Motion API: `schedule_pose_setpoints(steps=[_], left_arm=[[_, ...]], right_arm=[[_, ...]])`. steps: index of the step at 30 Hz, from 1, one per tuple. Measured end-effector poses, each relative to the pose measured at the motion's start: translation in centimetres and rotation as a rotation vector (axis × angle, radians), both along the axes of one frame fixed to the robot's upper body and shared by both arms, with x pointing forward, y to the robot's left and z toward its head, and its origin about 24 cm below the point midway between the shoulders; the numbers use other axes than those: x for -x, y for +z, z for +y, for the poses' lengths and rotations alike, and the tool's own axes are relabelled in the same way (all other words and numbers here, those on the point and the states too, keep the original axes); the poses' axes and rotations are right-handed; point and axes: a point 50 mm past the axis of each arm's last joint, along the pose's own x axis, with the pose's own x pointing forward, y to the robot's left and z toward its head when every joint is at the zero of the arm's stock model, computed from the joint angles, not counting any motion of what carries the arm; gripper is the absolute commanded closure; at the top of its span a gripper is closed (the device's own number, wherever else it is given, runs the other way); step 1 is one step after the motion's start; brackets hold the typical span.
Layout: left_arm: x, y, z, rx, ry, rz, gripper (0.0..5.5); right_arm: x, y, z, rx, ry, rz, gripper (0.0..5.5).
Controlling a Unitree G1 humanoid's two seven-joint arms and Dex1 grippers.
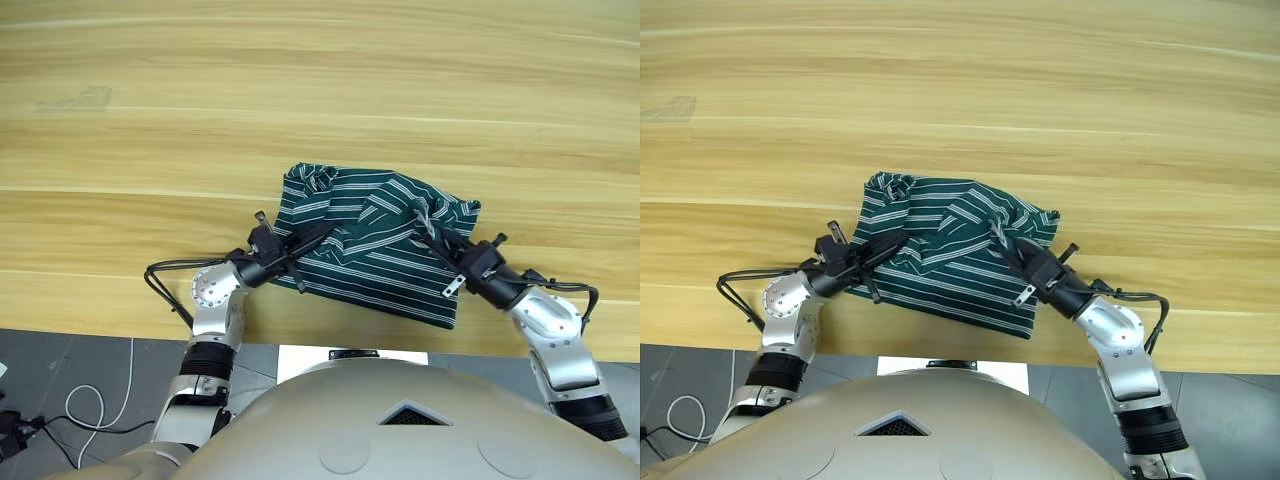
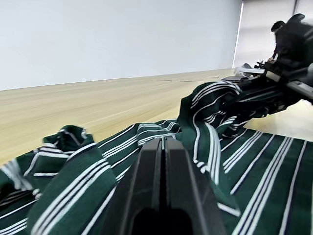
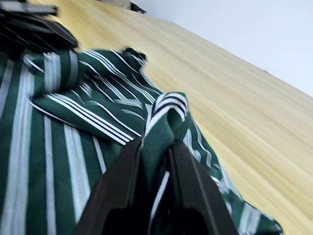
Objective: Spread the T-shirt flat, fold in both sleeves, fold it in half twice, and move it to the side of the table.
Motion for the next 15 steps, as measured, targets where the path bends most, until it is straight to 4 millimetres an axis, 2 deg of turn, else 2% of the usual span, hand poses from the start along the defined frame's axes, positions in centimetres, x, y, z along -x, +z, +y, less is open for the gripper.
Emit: schedule_pose_setpoints(steps=[3,7,12,15], left_arm=[[0.0,-0.1,0.1,-0.001,0.005,0.004,5.50],[0.1,-0.1,0.1,-0.001,0.003,0.005,5.50],[0.1,-0.1,0.1,-0.001,0.001,0.003,5.50],[0.1,-0.1,0.1,-0.002,0.001,0.004,5.50]], right_arm=[[-0.5,-1.6,-0.3,0.129,0.015,-0.016,4.24],[-0.1,-2.1,0.2,0.141,0.062,-0.043,3.56],[0.3,-2.2,0.5,0.140,0.084,-0.039,3.51],[1.6,-1.9,1.1,0.110,0.156,-0.014,3.51]])
